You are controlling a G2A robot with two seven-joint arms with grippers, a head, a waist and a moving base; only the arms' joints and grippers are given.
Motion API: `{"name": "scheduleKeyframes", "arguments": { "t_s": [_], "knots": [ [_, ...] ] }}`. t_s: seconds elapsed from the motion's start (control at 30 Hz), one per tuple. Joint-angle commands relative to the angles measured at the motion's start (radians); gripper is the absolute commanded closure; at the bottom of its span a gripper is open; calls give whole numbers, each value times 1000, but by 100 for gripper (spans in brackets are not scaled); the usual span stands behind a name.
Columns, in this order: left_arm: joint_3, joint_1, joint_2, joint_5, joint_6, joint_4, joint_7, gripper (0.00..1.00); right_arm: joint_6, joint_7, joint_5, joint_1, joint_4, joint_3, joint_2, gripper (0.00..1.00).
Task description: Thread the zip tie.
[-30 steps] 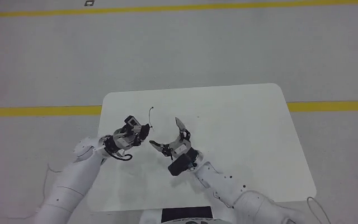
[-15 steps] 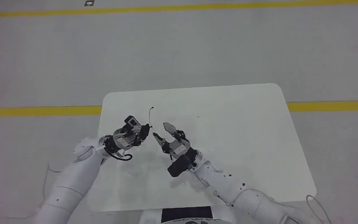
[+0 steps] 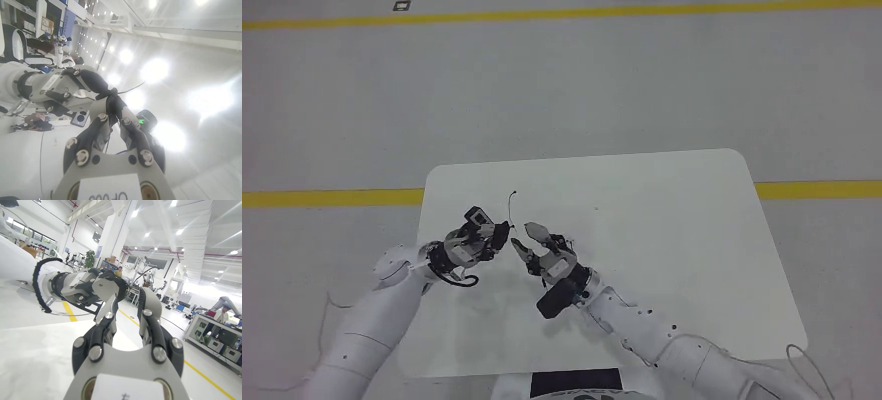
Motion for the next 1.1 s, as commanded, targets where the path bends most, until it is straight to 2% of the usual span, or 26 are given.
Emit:
{"name": "scheduleKeyframes", "arguments": {
  "t_s": [0.0,0.2,0.63,0.83,0.93,1.07],
  "knots": [
    [0,0,0,0,0,0,0,100,0,0,0,0,0,-1,-2,77],
    [0,0,0,0,0,0,0,100,0,7,0,4,4,-3,-8,81],
    [0,0,0,0,0,0,0,100,0,6,0,15,11,-7,-19,83],
    [0,0,0,0,0,0,0,100,0,1,0,12,15,-2,-22,90],
    [0,0,0,0,0,0,0,100,0,0,0,11,16,0,-23,100],
    [0,0,0,0,0,0,0,100,0,0,0,12,20,0,-23,100]
  ]
}}
